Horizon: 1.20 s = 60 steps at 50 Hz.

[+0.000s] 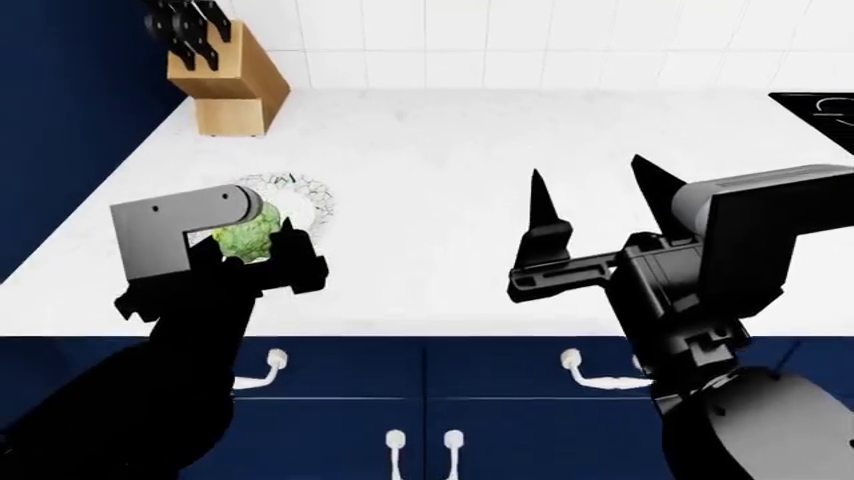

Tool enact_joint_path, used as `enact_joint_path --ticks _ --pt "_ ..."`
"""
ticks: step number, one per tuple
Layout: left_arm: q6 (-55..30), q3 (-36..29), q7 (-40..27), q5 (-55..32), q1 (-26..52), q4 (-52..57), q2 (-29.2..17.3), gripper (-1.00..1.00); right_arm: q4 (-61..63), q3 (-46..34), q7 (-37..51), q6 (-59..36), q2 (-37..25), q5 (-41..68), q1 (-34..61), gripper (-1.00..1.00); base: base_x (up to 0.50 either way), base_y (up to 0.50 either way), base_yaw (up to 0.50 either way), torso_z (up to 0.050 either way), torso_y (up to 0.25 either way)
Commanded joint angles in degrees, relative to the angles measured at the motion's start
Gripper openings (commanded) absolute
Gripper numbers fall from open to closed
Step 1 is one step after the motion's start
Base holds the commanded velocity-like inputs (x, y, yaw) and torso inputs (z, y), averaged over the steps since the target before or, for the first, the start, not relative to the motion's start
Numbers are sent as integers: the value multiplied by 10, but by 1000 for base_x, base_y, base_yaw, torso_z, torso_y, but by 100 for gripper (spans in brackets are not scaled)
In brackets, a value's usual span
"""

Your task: Place the broccoli on the top rack of the oven.

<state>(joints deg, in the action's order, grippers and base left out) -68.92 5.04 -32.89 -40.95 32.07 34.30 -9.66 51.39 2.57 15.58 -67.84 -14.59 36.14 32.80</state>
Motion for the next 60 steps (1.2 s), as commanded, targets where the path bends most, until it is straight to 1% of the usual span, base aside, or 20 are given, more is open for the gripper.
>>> enact_joint_path --ticks 1,28,60 --pt "12 -5 -3 -3 -3 -2 -6 -100 -1 -3 4 5 -4 3 -4 100 -500 0 0 0 0" --pt "6 -4 -10 -25 -1 4 -13 -100 11 -1 24 -14 -11 24 6 100 -500 1 0 0 0" --pt "12 -3 -19 -45 -8 14 -22 -100 9 -5 35 0 -21 36 -1 100 -500 3 0 0 0"
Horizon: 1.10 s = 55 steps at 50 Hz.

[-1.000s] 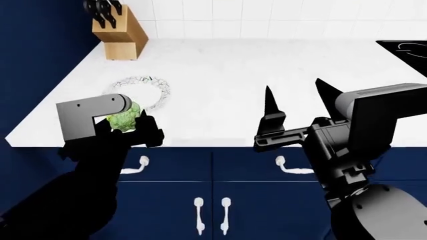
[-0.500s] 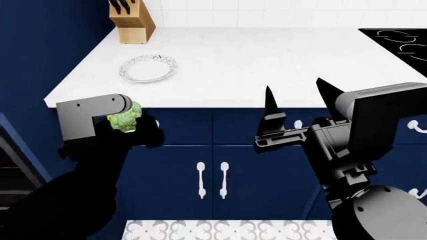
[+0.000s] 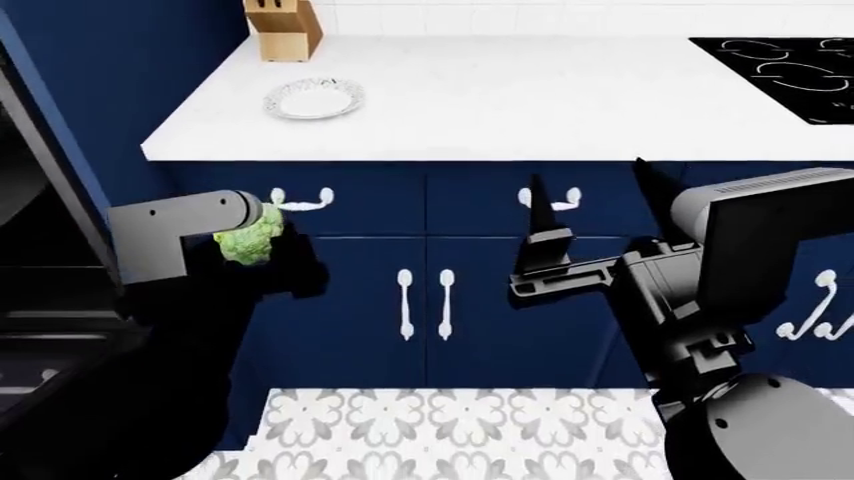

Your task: Place the broccoli on the top rack of the oven.

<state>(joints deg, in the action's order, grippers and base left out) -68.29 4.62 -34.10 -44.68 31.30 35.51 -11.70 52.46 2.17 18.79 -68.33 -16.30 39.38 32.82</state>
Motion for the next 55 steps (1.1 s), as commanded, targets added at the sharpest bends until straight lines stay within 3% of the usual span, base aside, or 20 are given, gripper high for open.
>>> enact_joint_path --ticks 1,11,23,29,38,55 --pt "6 -1 -7 -7 0 1 -2 -100 -1 0 4 4 -4 4 -1 100 -500 4 0 0 0" --pt "-10 6 -16 -27 16 9 -2 -100 7 18 18 -29 -2 34 26 100 -295 2 0 0 0" --pt "-113 80 -74 -159 102 56 22 -100 36 62 67 -164 10 124 139 100 0 0 0 0 0" --pt "-195 136 -150 -277 153 42 41 -100 22 92 116 -214 11 206 192 100 0 0 0 0 0" --pt "-187 131 -173 -307 162 32 16 -100 -8 91 208 -206 -17 316 215 100 0 0 0 0 0" --pt "-160 114 -183 -324 157 28 -5 -100 -19 46 224 -174 -44 328 220 100 -2 381 0 0 0"
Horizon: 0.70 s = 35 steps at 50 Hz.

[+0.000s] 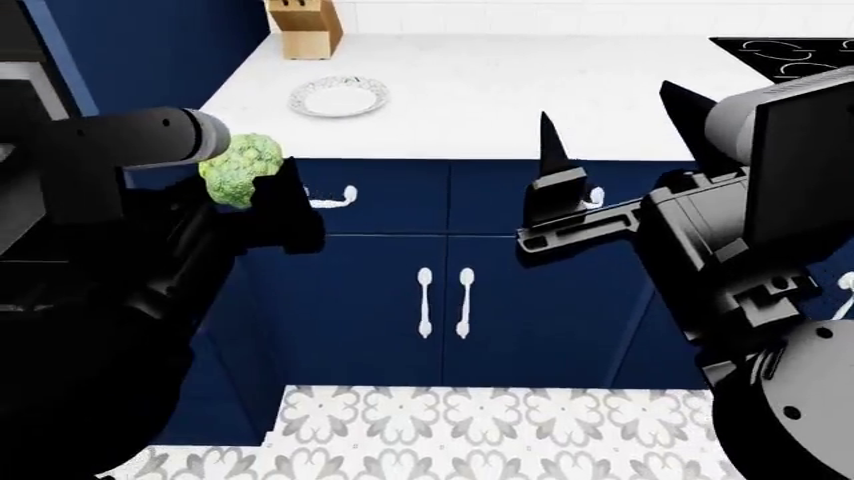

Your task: Place the broccoli on the top rack of the oven.

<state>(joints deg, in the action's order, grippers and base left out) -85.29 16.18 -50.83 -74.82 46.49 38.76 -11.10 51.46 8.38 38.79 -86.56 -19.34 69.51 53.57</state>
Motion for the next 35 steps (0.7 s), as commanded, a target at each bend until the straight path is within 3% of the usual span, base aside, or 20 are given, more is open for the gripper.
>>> enact_joint_path --ticks 1,35 --pt "10 -2 -17 -25 5 -4 -12 -100 -9 -17 27 9 -15 28 13 100 -6 500 0 0 0" --pt "48 -42 -26 -17 5 -14 -41 -100 1 -16 44 63 -56 49 -22 100 -7 500 0 0 0"
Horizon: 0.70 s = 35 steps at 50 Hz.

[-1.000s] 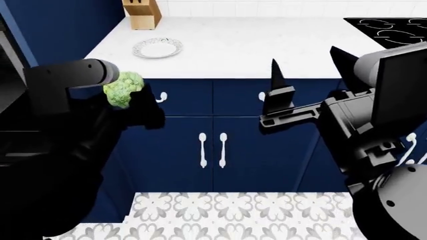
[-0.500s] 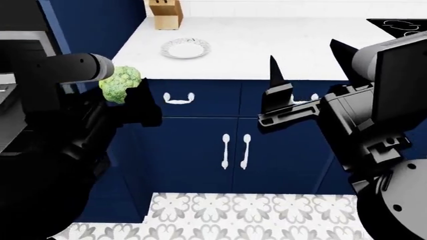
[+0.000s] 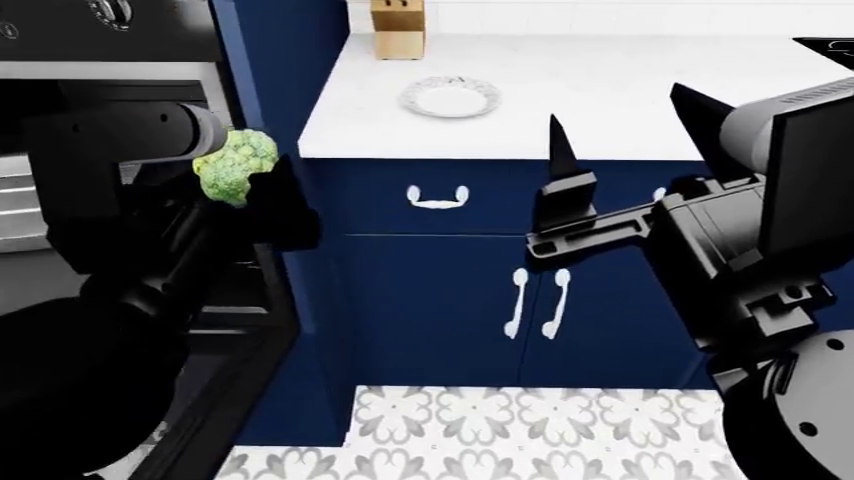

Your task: Place the broccoli on the top rack of the oven.

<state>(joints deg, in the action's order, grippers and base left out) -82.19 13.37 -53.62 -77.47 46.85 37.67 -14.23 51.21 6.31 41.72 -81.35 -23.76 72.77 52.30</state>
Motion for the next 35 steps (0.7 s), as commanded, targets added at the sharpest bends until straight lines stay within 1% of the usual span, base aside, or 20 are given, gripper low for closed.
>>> enact_joint_path --ticks 1,3,23,35 --pt "18 -14 2 8 2 -3 -11 -100 4 5 17 11 -13 18 -9 100 -7 500 0 0 0" --pt "18 -11 -5 -1 6 -7 -12 -100 3 5 22 12 -13 22 -8 100 -7 500 0 0 0" --pt "43 -29 6 11 -5 -14 -27 -100 -7 -22 20 31 -20 8 -2 100 -7 500 0 0 1" --pt "55 -36 6 17 -15 -15 -33 -100 -3 -20 25 41 -31 16 -8 100 -7 500 0 0 0"
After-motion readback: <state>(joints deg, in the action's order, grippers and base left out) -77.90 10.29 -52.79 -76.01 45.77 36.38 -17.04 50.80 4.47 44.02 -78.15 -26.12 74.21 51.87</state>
